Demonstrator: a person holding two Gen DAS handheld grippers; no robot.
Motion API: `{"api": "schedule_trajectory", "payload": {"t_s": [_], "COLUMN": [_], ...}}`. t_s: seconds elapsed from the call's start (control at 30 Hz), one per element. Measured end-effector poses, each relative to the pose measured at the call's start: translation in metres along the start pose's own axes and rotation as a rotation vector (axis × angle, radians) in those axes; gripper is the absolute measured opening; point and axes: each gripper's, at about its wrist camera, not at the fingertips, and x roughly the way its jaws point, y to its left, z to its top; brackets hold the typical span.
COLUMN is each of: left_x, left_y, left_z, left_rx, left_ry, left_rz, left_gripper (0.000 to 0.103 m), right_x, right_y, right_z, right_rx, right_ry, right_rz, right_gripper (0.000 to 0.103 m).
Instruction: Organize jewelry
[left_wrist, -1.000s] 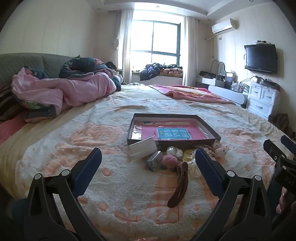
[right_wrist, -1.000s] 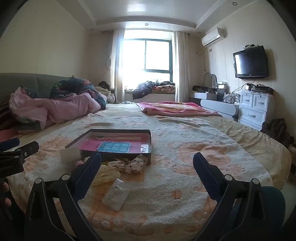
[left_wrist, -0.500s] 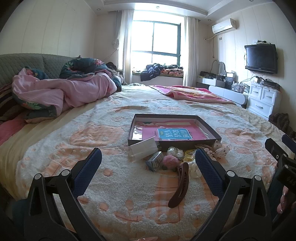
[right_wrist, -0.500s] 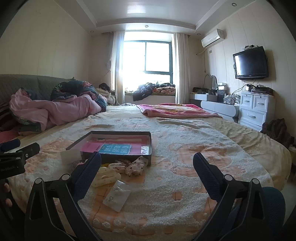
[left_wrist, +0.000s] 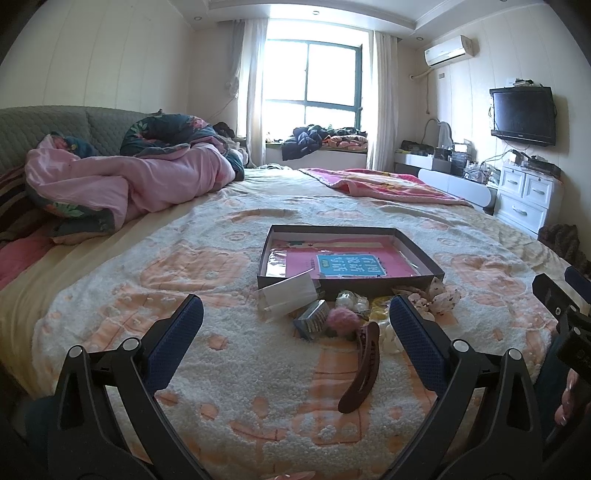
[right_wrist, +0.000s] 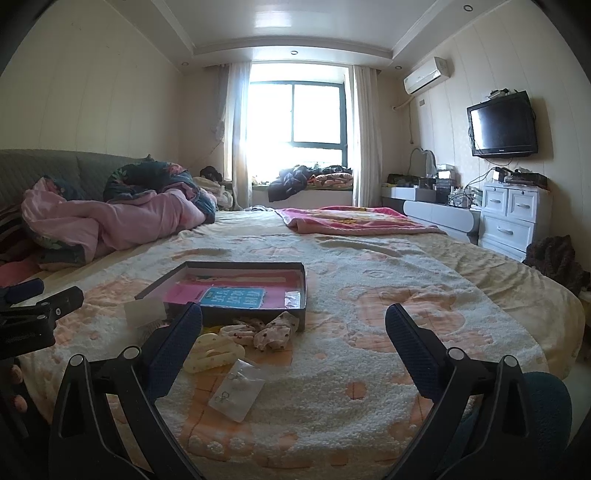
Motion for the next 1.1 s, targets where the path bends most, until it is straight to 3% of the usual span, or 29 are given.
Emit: {"api": "schedule_trajectory", "payload": {"t_s": [1.1], "left_x": [0.0060], "left_y": [-0.0052], "left_z": [-0.0034], "left_rx": [0.023], "left_ry": [0.013], "left_rz": [0.009], "left_gripper": [0.092], "right_x": [0.0044], "right_y": [-0.0018], "right_z": [-0.0057], "right_rx": [0.013], "right_ry": [0.020], "right_rz": [0.018], "right_gripper": [0.097]}}
